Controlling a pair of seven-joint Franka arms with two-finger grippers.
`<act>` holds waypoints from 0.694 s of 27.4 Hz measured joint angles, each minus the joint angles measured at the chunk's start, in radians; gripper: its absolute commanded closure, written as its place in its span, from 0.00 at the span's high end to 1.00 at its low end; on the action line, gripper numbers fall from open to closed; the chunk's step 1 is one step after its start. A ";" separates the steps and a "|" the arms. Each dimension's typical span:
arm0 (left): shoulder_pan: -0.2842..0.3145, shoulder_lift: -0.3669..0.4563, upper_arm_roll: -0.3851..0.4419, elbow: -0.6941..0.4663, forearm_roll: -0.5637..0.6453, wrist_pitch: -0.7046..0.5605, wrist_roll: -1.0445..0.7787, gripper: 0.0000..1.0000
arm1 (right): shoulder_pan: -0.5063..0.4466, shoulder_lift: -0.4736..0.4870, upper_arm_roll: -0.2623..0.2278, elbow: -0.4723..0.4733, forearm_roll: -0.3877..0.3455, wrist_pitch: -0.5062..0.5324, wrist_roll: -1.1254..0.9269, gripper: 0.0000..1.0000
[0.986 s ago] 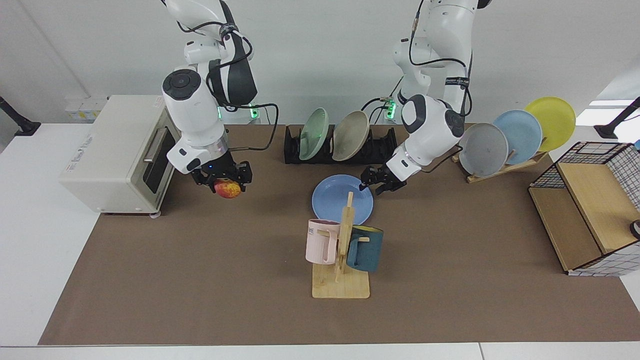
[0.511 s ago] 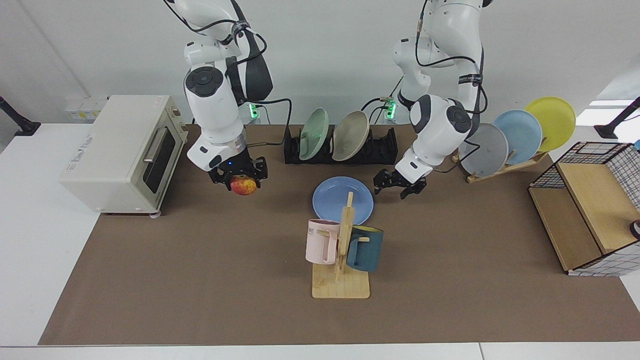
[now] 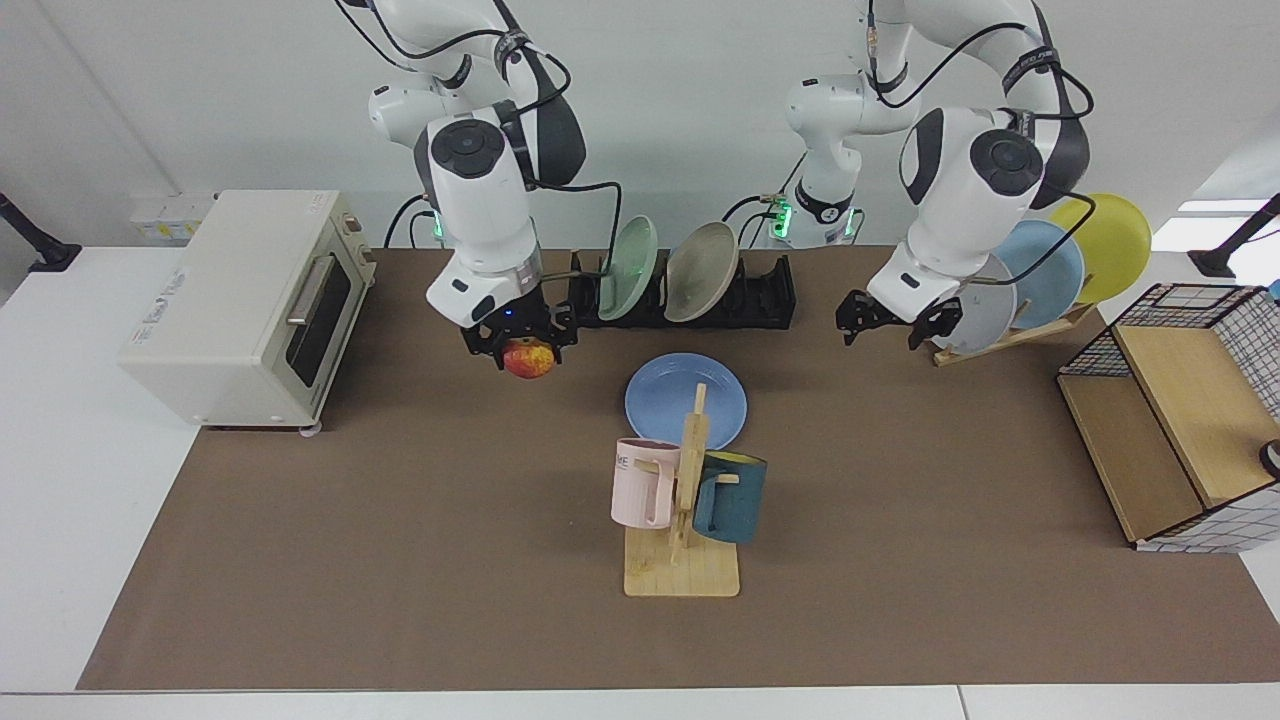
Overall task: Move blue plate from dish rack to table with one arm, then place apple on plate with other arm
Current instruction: 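Lower the blue plate, open the left gripper and withdraw it, then carry the apple over the blue plate with the right gripper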
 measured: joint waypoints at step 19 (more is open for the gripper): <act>0.006 -0.156 0.045 0.055 0.009 -0.154 0.017 0.99 | 0.249 0.013 0.003 0.028 0.023 0.006 0.413 0.00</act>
